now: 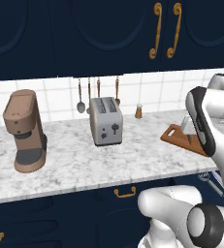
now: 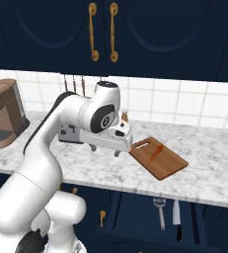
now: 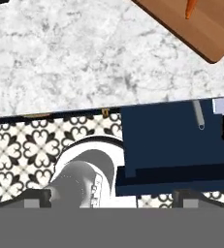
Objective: Place the appropriate cutting tool for cutting the carrot skin on the cutting board.
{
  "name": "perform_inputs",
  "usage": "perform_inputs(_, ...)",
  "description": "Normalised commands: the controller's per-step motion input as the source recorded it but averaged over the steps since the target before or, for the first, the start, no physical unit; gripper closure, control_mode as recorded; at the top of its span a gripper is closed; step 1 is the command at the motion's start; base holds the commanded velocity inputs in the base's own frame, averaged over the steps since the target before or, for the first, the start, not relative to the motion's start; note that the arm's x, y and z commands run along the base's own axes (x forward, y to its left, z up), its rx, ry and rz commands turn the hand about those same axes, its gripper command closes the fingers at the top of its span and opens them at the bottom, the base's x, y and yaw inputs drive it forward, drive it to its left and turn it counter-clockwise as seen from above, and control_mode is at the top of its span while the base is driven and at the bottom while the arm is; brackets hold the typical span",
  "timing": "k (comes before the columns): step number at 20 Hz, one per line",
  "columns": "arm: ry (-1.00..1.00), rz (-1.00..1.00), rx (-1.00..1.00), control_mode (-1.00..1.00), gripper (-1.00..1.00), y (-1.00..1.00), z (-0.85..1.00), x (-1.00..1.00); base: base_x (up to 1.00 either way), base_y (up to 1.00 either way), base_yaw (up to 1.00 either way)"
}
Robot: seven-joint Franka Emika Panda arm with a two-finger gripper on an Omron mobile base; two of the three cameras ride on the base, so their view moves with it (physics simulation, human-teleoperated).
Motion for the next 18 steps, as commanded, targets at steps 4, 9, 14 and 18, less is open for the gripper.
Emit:
perform_inputs(4,0.2,-0.04,0.0,-1.0,-1.0,-0.55,-0.5,-0.33,0.0,0.0,0.0)
perform_inputs(9,0.15,-0.07,0.0,-1.0,-1.0,-0.58,-0.52,-0.32,0.0,0.0,0.0)
perform_inputs(14,0.18,-0.08,0.0,-1.0,-1.0,-0.52,-0.47,-0.21,0.0,0.0,0.0)
perform_inputs(18,0.2,-0.08,0.0,-1.0,-1.0,-0.51,-0.47,-0.13,0.0,0.0,0.0)
